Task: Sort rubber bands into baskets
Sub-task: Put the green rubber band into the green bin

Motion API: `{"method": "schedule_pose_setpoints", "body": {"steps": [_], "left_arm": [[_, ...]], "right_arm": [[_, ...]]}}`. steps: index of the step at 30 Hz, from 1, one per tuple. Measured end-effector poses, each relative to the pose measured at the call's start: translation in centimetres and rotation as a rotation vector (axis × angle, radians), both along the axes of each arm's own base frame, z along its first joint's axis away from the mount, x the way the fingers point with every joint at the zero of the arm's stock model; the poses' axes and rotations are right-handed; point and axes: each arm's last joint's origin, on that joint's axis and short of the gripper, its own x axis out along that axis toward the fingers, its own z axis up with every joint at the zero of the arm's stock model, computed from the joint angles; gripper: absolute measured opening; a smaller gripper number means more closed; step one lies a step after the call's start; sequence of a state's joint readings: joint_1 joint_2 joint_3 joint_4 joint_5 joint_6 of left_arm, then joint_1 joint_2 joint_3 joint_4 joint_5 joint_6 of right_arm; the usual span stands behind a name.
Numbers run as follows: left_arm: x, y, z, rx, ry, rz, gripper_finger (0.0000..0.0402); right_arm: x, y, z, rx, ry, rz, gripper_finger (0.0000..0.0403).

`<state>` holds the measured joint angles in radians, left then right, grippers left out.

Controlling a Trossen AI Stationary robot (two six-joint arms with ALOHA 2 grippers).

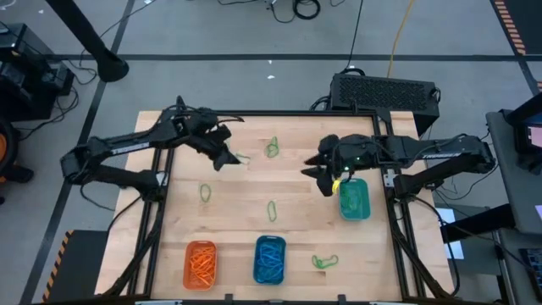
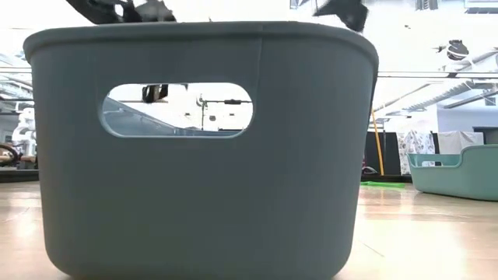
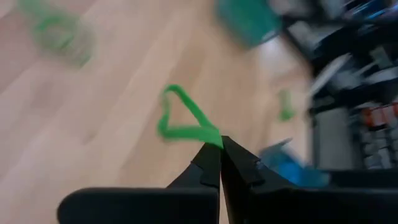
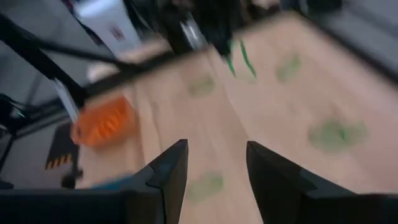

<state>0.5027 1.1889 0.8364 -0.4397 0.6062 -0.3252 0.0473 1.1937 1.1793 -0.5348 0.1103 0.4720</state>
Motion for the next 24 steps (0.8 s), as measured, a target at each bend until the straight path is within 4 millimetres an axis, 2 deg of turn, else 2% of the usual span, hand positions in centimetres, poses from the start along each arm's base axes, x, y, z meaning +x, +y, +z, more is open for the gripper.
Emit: {"method": "schedule_pose_setpoints", "body": {"steps": [5,9,14,24], "left_arm": [[1.1,-2.1,3.1,0.007,-0.237,-0.029,0.0001],[2.2,-3.6,4.4,-0.013,-0.363,-0.068,0.0001],[3.1,-5.0,5.1,-0.002,-0.442,-0.096,0.0000],[3.3,-5.9,5.2,0.007,-0.446,-0.072,0.0000]], "right_arm": [[2.6,0.1,1.1,-0.156,-0.218,0.076,0.0155],[5.2,0.2,0.8,-0.237,-0.324,0.105,0.0155],[7.8,0.4,-1.2,-0.262,-0.316,0.121,0.0155],[10.2,0.5,-4.6,-0.260,-0.215,0.136,0.0155]]}}
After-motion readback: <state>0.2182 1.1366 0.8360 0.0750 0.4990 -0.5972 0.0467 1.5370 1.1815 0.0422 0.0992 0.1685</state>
